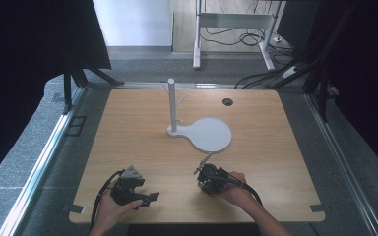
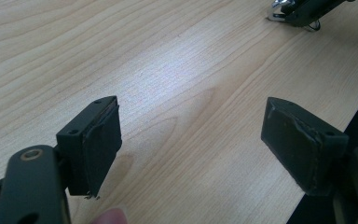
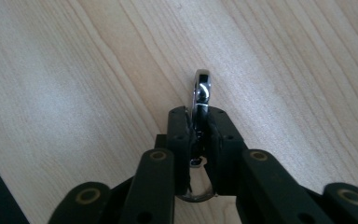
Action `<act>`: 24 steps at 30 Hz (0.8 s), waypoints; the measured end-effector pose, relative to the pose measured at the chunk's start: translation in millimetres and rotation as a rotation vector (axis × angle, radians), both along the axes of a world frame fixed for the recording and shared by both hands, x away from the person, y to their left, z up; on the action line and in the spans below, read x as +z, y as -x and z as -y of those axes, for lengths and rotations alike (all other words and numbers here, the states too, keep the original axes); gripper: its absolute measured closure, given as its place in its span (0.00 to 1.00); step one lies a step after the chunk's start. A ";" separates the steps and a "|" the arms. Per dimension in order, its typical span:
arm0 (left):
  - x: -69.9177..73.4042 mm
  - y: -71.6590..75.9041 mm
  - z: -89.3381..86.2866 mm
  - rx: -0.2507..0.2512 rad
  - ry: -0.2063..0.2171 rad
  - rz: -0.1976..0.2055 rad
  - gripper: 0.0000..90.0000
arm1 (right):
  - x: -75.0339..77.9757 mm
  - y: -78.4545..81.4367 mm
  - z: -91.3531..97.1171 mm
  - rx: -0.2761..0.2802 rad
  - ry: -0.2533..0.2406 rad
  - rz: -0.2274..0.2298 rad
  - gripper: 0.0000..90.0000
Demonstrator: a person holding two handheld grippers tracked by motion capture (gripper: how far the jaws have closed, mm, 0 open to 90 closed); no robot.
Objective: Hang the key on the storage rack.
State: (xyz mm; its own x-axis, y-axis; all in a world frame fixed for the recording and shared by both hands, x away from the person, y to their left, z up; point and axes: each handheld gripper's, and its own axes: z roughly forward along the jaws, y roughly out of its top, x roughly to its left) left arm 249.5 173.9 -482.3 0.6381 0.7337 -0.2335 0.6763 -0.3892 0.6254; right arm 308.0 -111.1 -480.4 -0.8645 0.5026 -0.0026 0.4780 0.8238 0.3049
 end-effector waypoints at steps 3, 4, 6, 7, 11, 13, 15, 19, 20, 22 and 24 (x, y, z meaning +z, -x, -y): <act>-0.4 -0.1 0.2 0.000 -0.001 0.000 0.23 | 0.3 1.0 -1.0 0.002 0.003 -0.008 0.94; -0.4 -0.1 0.2 0.000 -0.001 0.000 0.23 | 0.2 1.0 -1.2 0.005 0.005 -0.006 0.94; -0.3 -0.1 0.0 0.000 -0.002 -0.001 0.23 | 0.3 1.3 -1.6 0.013 0.012 0.002 0.94; -0.4 -0.2 -0.1 0.000 0.000 0.000 0.23 | 0.3 1.8 -2.0 0.019 0.019 0.013 0.94; -0.3 -0.2 -0.5 0.002 -0.002 -0.001 0.23 | 0.5 2.6 -3.0 0.030 0.033 0.027 0.94; -0.1 -0.3 -0.8 0.002 -0.001 -0.001 0.23 | 0.6 2.2 -2.6 0.033 0.036 0.030 0.94; -0.2 -0.4 -1.1 0.002 -0.001 -0.001 0.23 | 0.8 2.2 -1.9 0.032 0.033 0.033 0.94; -0.5 -0.5 -1.1 0.004 -0.002 -0.001 0.23 | 6.2 2.7 0.5 0.032 0.006 0.056 0.94; -0.5 -0.5 -1.0 0.003 -0.002 -0.001 0.23 | 9.0 2.7 1.5 0.032 -0.002 0.066 0.94; -0.6 -0.3 -0.5 0.003 -0.002 0.000 0.23 | 13.2 2.8 2.7 0.030 -0.011 0.073 0.94; -0.6 -0.3 -0.3 0.002 -0.002 0.000 0.23 | 17.6 2.7 4.4 0.031 -0.016 0.085 0.94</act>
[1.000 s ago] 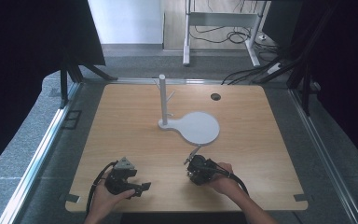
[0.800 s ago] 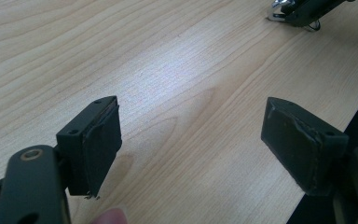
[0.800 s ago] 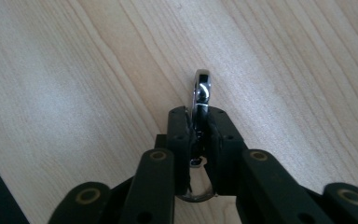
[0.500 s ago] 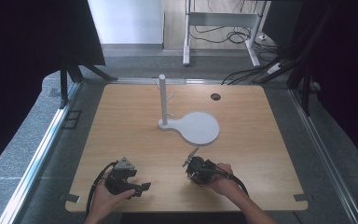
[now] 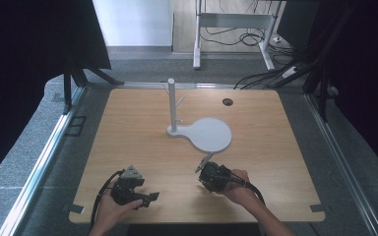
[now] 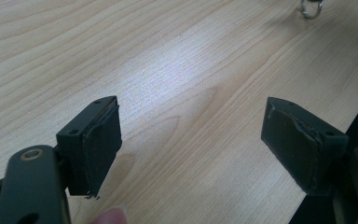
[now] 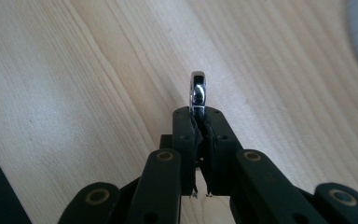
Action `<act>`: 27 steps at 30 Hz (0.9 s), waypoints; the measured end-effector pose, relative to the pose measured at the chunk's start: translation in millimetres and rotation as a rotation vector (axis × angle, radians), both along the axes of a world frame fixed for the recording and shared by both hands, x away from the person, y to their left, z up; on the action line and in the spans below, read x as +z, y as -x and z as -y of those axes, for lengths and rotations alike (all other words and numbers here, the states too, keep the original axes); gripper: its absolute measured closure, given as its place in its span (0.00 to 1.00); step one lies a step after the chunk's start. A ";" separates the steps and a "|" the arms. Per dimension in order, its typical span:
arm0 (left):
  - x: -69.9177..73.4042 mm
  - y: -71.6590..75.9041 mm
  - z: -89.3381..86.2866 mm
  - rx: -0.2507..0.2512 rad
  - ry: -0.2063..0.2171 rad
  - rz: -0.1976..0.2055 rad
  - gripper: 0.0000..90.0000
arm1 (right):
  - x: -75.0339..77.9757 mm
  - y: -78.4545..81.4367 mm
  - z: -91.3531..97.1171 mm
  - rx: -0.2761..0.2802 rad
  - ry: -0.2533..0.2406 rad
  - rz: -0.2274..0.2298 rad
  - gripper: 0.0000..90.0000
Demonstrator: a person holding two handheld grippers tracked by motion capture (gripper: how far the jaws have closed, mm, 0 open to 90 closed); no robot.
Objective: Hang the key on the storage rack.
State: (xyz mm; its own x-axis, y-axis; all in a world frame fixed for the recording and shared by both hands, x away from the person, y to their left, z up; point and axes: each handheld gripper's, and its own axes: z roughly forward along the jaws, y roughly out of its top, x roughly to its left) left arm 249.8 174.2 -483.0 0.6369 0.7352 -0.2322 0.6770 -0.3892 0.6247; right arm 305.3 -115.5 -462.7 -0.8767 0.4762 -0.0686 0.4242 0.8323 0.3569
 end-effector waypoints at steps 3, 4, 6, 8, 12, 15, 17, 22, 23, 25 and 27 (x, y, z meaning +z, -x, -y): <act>-0.1 -0.1 -0.1 0.001 0.000 0.000 0.23 | 5.9 -0.2 2.3 -0.008 -0.014 0.011 0.94; 0.1 -0.1 -0.3 0.001 -0.001 -0.001 0.23 | 8.0 -0.5 3.3 -0.011 -0.019 0.016 0.94; 0.3 -0.2 -1.1 0.002 0.000 -0.001 0.23 | 10.6 -1.2 4.7 -0.015 -0.029 0.020 0.94; 0.5 -0.2 -1.9 0.005 0.001 -0.001 0.23 | 13.9 -2.1 6.5 -0.018 -0.036 0.029 0.94; 0.5 -0.6 -2.9 0.008 0.000 -0.001 0.23 | 20.8 -4.6 10.2 -0.027 -0.060 0.047 0.94; 0.2 -0.5 -2.1 0.006 0.000 -0.001 0.23 | 26.6 -5.9 12.0 -0.041 -0.074 0.057 0.94; 0.2 -0.4 -1.5 0.003 -0.001 0.000 0.23 | 29.9 -6.4 12.6 -0.044 -0.081 0.065 0.94; 0.2 -0.4 -1.4 0.000 -0.001 0.000 0.23 | 34.9 -7.2 13.3 -0.043 -0.086 0.071 0.94; 0.2 -0.5 -1.4 0.001 -0.001 0.000 0.23 | 35.6 -7.5 13.5 -0.044 -0.085 0.073 0.94; 0.1 -0.5 -1.4 0.000 -0.001 0.000 0.23 | 36.6 -7.9 14.0 -0.046 -0.087 0.073 0.94; 0.0 -0.5 -1.2 -0.001 -0.002 -0.001 0.23 | 37.1 -8.5 14.3 -0.047 -0.091 0.074 0.94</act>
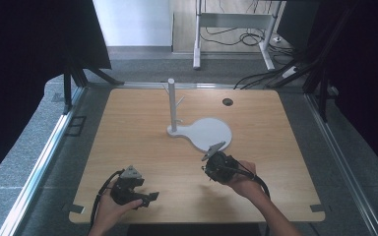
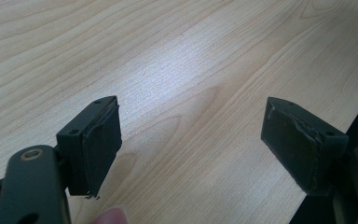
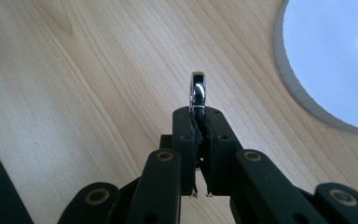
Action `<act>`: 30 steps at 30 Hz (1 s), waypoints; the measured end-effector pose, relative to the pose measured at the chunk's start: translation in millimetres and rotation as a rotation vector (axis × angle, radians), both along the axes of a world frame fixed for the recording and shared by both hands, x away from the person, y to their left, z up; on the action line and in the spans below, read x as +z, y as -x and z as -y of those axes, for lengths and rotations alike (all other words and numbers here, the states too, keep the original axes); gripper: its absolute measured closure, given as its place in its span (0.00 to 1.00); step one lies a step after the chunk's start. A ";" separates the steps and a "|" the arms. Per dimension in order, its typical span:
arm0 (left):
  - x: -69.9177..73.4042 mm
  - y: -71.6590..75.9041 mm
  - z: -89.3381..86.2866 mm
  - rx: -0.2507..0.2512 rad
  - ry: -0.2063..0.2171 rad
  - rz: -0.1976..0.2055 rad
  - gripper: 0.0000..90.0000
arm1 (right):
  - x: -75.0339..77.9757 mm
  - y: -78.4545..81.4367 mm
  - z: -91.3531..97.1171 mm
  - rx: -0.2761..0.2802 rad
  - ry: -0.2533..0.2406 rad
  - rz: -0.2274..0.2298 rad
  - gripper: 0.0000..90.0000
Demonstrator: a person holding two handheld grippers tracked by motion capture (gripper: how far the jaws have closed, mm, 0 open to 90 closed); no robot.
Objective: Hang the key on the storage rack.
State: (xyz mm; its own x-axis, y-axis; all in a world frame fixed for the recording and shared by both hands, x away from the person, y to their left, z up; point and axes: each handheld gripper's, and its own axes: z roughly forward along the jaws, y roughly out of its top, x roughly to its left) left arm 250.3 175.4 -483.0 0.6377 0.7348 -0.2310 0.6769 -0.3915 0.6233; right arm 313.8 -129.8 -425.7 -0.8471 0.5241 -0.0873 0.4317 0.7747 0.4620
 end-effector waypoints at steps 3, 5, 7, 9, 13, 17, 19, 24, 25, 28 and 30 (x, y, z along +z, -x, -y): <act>-0.2 0.0 0.2 -0.001 -0.001 -0.001 0.23 | 0.5 -0.9 0.3 0.000 -0.002 0.003 0.94; -0.4 -0.2 0.3 -0.003 -0.003 -0.002 0.23 | 1.2 -1.2 -0.1 -0.002 -0.001 0.003 0.94; -0.9 -0.2 0.7 -0.004 -0.002 -0.003 0.23 | 2.2 -2.4 -0.4 0.002 0.006 0.003 0.94; -1.0 -0.2 0.8 -0.004 -0.004 -0.005 0.23 | 3.7 -4.0 0.1 0.001 0.004 0.002 0.94; -0.9 -0.2 0.7 -0.005 -0.004 -0.005 0.23 | 8.3 -8.1 1.7 -0.013 -0.008 0.011 0.94; -1.1 -0.2 1.1 -0.006 -0.006 -0.006 0.23 | 10.1 -10.0 1.9 -0.018 -0.013 0.012 0.94; -1.4 -0.3 1.4 -0.007 -0.007 -0.007 0.23 | 10.6 -11.1 0.9 -0.018 -0.013 0.015 0.94; -1.9 -0.3 1.8 -0.006 -0.006 -0.008 0.23 | 10.9 -14.2 -2.8 -0.015 -0.013 0.016 0.94; -1.8 -0.3 1.8 -0.006 -0.006 -0.008 0.23 | 11.2 -15.1 -3.7 -0.013 -0.014 0.018 0.94; -2.0 -0.6 1.1 -0.006 -0.006 -0.008 0.23 | 12.2 -16.4 -4.8 -0.016 -0.023 0.025 0.94; -2.1 -0.7 1.1 -0.006 -0.007 -0.009 0.23 | 13.1 -17.3 -5.6 -0.016 -0.027 0.028 0.94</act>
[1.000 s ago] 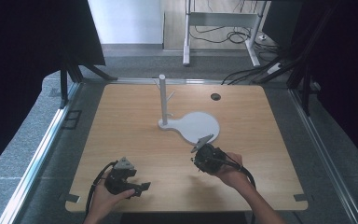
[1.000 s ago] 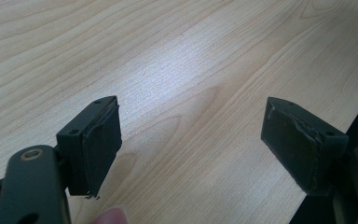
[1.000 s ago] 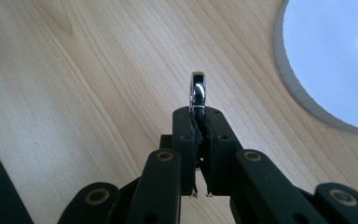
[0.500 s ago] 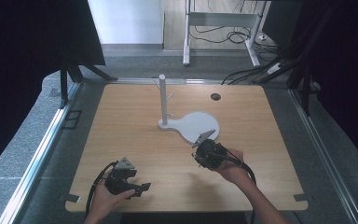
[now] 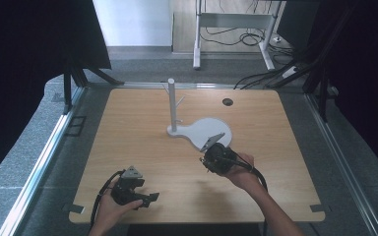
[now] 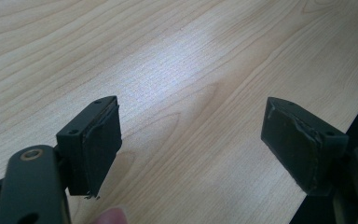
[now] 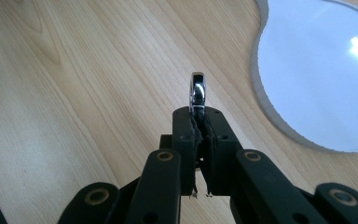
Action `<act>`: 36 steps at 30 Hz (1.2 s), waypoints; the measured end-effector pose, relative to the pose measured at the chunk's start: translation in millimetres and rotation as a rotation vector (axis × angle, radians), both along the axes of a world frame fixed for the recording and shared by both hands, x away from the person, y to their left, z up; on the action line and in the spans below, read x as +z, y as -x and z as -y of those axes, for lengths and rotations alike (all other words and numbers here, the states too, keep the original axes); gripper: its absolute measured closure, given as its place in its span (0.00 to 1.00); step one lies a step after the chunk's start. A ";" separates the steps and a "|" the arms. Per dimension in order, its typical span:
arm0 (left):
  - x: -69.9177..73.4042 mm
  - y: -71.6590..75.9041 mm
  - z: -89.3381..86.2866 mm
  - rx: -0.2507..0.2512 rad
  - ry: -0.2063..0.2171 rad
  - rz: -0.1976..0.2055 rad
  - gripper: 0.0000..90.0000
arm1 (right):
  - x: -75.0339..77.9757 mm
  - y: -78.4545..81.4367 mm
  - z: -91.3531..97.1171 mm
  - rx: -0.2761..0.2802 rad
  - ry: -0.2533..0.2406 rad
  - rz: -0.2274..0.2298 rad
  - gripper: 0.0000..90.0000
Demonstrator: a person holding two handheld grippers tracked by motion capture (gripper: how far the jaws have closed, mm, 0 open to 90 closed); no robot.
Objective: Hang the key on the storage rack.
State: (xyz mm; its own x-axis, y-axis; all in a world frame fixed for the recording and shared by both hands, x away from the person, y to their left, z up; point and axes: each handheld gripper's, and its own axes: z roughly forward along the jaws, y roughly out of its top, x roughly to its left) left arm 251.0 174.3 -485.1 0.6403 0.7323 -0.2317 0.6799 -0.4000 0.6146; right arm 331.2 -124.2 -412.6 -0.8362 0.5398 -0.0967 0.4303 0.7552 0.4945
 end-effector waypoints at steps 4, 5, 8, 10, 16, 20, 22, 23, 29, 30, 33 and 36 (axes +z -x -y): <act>-0.4 0.1 0.9 -0.003 -0.004 -0.002 0.23 | 1.2 0.2 -3.8 0.012 -0.005 0.000 0.94; -0.4 0.2 1.0 -0.003 -0.004 -0.002 0.23 | 0.9 -0.1 -5.2 0.018 -0.004 0.000 0.94; -0.2 0.2 1.0 -0.004 -0.003 -0.002 0.23 | 0.6 -1.2 -6.5 0.018 -0.003 0.000 0.94; -0.5 0.0 0.8 -0.003 -0.003 -0.003 0.23 | 1.0 -2.9 -6.3 0.013 -0.003 0.001 0.94; -0.9 0.1 1.3 -0.003 -0.004 -0.004 0.23 | 2.2 -6.4 -5.5 0.006 -0.007 0.003 0.94; -1.0 -0.1 1.5 -0.006 -0.008 -0.005 0.23 | 3.2 -7.5 -5.8 -0.003 -0.008 0.012 0.94; -1.3 0.0 2.0 -0.004 -0.005 -0.004 0.23 | 3.4 -8.7 -6.0 -0.006 -0.007 0.015 0.94; -1.5 0.1 2.2 -0.004 -0.004 -0.004 0.23 | 3.4 -9.7 -6.1 -0.008 -0.009 0.011 0.94; -1.8 0.0 3.0 -0.008 -0.010 -0.007 0.23 | 1.7 -14.0 -6.2 -0.015 -0.005 0.004 0.94; -1.7 0.0 3.1 -0.008 -0.010 -0.006 0.23 | 1.2 -14.2 -6.4 -0.018 -0.003 0.003 0.94; -1.6 0.1 2.8 -0.007 -0.009 -0.006 0.23 | -0.4 -14.4 -6.5 -0.017 -0.003 0.004 0.94; -1.6 0.1 3.0 -0.007 -0.011 -0.006 0.23 | -1.3 -14.7 -6.5 -0.021 -0.002 0.008 0.94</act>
State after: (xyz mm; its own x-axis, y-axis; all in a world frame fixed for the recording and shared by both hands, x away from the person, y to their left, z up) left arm 250.8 171.3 -486.6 0.6445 0.7301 -0.2272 0.6803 -0.4118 0.6063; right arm 345.8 -117.7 -413.8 -0.8241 0.5571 -0.1024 0.4419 0.7454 0.4991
